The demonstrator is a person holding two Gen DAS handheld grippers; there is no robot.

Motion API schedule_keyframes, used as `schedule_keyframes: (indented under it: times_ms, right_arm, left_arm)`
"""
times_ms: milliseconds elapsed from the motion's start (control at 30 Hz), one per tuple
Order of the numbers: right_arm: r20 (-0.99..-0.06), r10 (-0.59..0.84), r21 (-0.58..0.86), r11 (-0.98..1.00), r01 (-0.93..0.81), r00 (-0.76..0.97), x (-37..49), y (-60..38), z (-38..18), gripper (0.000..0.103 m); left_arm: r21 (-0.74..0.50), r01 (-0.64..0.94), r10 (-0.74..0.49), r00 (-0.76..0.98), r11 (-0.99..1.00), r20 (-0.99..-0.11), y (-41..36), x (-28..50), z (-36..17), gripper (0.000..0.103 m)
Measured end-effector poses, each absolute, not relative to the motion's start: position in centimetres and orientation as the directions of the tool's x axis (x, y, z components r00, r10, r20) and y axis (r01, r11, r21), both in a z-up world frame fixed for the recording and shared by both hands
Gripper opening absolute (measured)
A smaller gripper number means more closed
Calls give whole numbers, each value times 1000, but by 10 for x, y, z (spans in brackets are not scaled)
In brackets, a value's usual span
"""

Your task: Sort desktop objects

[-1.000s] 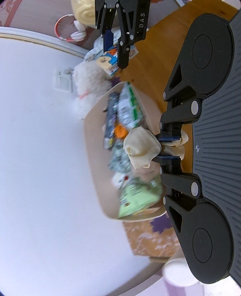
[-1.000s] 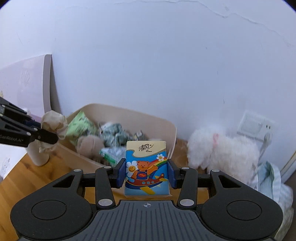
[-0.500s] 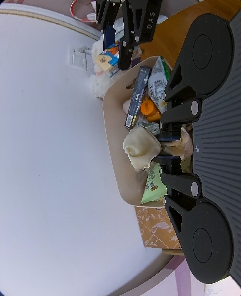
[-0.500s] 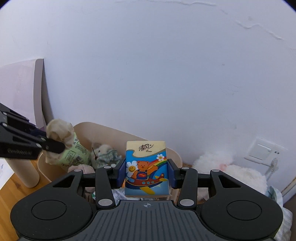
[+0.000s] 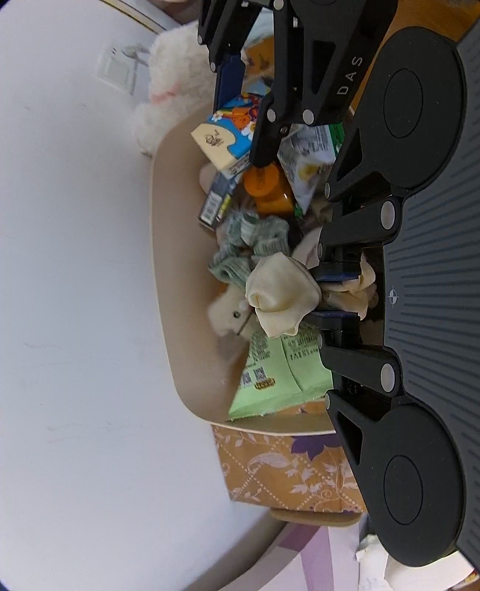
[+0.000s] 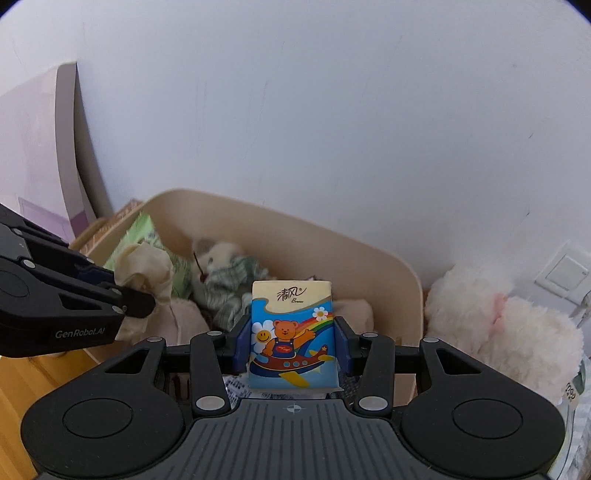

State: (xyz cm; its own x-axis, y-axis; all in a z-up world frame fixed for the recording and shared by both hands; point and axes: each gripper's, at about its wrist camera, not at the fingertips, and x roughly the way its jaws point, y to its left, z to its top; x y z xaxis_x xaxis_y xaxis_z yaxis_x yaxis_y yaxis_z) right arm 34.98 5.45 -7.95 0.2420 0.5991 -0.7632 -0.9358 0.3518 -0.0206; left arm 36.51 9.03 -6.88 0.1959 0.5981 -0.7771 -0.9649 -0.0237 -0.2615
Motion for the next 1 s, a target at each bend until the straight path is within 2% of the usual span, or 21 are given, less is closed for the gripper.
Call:
schedule_keyframes:
  times_ms: [100,167,233,333,433,600,733,1000]
  right_arm:
    - [-767,596,-19,349,-937,238,349,51,-80,43]
    - [-773,588,-23,347,-938,237,348,51,-81,52]
    - [-769,590,-33,349,-937,246,346,53,-80,55]
    - [-748,613,-25,357,-934,255,346,47,-74,65]
    - [-729,629,-29,365,-931,269,345,39,-66,83]
    - [-705,653,-15,377,-926,277,347,19,-49,94]
    - [-705,645,-19,399,-917,295,348,4,-40,103]
    - [-729,615,5,441,-898,299,353,-32,-31,103]
  left_arm:
    - [-256,-966,582,194,-24,-789,93,365,-75,15]
    - [-251,-968,583,189,-26,-790,94,365,-76,20]
    - [-245,-969,582,175,-43,-794,95,365,-74,45]
    - [-238,-970,598,160,-53,-785,93,366,-69,67]
    - [-224,-972,604,140,-66,-785,91,365,-64,69]
    - [-218,-973,612,128,-75,-780,82,364,-52,74]
    - [-215,-973,626,119,-79,-771,70,366,-39,75]
    - [-214,-972,634,107,-96,-766,38,373,-21,76]
